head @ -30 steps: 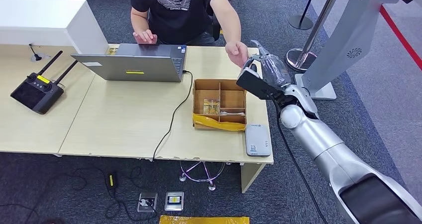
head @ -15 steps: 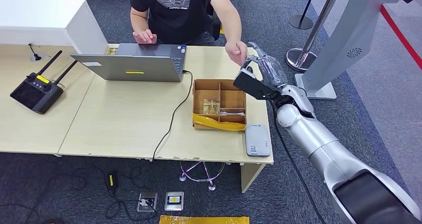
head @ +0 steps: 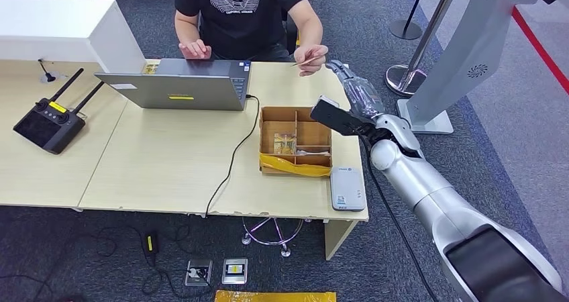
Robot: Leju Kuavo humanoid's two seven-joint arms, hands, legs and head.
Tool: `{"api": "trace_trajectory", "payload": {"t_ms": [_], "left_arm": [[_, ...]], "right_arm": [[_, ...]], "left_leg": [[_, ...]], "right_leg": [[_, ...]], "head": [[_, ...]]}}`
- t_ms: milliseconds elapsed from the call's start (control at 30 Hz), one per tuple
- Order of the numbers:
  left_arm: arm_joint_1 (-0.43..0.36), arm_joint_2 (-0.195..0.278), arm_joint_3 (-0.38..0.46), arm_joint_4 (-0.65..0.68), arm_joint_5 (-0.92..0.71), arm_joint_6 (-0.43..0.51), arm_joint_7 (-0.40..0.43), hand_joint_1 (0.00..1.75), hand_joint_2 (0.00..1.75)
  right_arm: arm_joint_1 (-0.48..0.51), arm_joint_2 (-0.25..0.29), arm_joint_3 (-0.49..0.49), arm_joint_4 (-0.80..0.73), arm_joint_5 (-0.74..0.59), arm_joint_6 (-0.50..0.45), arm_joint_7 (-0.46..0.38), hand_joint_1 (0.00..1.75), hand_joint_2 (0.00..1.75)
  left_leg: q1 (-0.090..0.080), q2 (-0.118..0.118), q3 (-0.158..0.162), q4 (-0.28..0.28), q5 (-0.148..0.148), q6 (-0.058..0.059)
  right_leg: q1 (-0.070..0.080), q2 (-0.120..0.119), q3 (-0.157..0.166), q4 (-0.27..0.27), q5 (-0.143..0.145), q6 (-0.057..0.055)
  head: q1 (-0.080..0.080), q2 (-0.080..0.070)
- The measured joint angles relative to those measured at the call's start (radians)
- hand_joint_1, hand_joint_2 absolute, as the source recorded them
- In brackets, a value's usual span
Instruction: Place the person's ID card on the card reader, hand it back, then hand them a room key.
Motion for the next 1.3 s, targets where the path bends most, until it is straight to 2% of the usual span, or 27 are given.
{"api": "trace_trajectory", "payload": {"t_ms": [333,533,633,767,900,1100,1300], "left_arm": [[0.001,-0.008,-0.010,0.002,0.023,0.008,0.000,0.00,0.00],[0.002,-0.011,-0.010,0.003,0.049,0.031,0.022,0.00,0.00],[0.003,-0.012,-0.010,0.003,0.052,0.036,0.025,0.00,0.00],[0.003,-0.014,-0.010,0.003,0.059,0.040,0.030,0.00,0.00],[0.004,-0.017,-0.011,0.003,0.070,0.044,0.031,0.00,0.00],[0.004,-0.021,-0.011,0.003,0.078,0.048,0.031,0.00,0.00],[0.004,-0.025,-0.011,0.003,0.087,0.054,0.028,0.00,0.00]], "right_arm": [[-0.026,0.001,-0.014,0.027,0.023,-0.012,0.010,0.00,0.00],[0.003,-0.032,-0.025,-0.058,0.013,0.035,0.134,0.00,0.00],[0.021,-0.052,-0.029,-0.116,0.009,0.050,0.170,0.00,0.00],[0.064,-0.088,-0.037,-0.208,0.008,0.073,0.264,0.00,1.75],[0.159,-0.137,-0.062,-0.365,0.037,0.113,0.367,0.00,1.75],[0.246,-0.181,-0.103,-0.547,0.088,0.136,0.411,0.00,1.75],[0.347,-0.193,-0.157,-0.719,0.224,0.204,0.488,0.00,1.75]], "left_leg": [[0.000,0.000,0.000,0.000,0.000,0.000],[0.000,0.000,0.000,0.001,0.000,0.000],[0.000,0.000,0.000,0.001,0.000,0.000],[0.000,0.000,0.001,0.002,0.000,0.000],[0.000,0.000,0.000,0.002,0.000,0.000],[0.000,0.002,0.000,0.002,0.000,0.000],[0.000,0.001,0.000,0.002,0.000,0.000]], "right_leg": [[0.000,0.000,0.000,0.000,0.000,0.000],[0.000,0.000,-0.001,0.000,0.000,0.000],[0.000,0.001,-0.001,0.000,0.000,0.000],[0.000,0.000,0.000,0.000,0.000,0.000],[0.000,0.000,0.000,0.000,0.000,0.000],[0.000,0.001,0.000,0.000,0.000,0.000],[0.000,0.000,0.000,0.000,0.000,0.000]], "head": [[0.000,0.000],[0.000,0.000],[0.000,0.000],[0.000,0.000],[0.000,0.000],[0.000,0.000],[0.000,0.000]]}}
